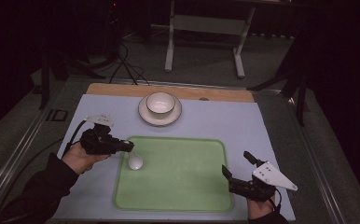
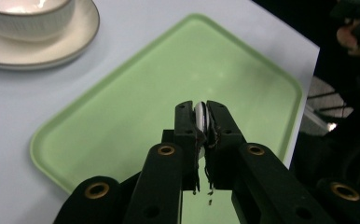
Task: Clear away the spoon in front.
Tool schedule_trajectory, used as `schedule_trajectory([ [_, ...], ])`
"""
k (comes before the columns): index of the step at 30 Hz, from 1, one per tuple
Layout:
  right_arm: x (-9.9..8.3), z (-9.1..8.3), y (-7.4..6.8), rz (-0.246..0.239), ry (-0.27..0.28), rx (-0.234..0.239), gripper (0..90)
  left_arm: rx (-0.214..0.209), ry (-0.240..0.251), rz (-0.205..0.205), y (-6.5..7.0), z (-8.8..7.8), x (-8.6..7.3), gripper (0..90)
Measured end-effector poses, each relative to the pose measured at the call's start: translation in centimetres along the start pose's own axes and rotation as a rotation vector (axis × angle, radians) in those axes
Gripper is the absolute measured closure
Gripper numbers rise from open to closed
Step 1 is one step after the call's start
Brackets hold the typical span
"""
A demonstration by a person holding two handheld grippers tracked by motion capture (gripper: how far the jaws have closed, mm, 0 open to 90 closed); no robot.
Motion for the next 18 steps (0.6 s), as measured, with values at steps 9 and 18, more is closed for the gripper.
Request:
schedule_trajectory([
  [9,0.0,0.1,0.0,0.005,-0.003,0.003,12.7,-0.09,-0.095,0.019,1.5,0.7,-0.9,84.4],
  [18,-0.1,0.1,0.0,0.005,-0.006,0.004,12.7,-0.205,-0.185,0.006,2.4,2.9,-2.6,84.3],
])
Point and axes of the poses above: each handheld gripper's, and its own axes: z roughly forward along the jaws, x roughly out of its top, y roughly to its right, the point moved 7 cm from there along z, roughly forward along the jaws, and after that the axes turned 13 degrees about z, right-handed, at the moved point
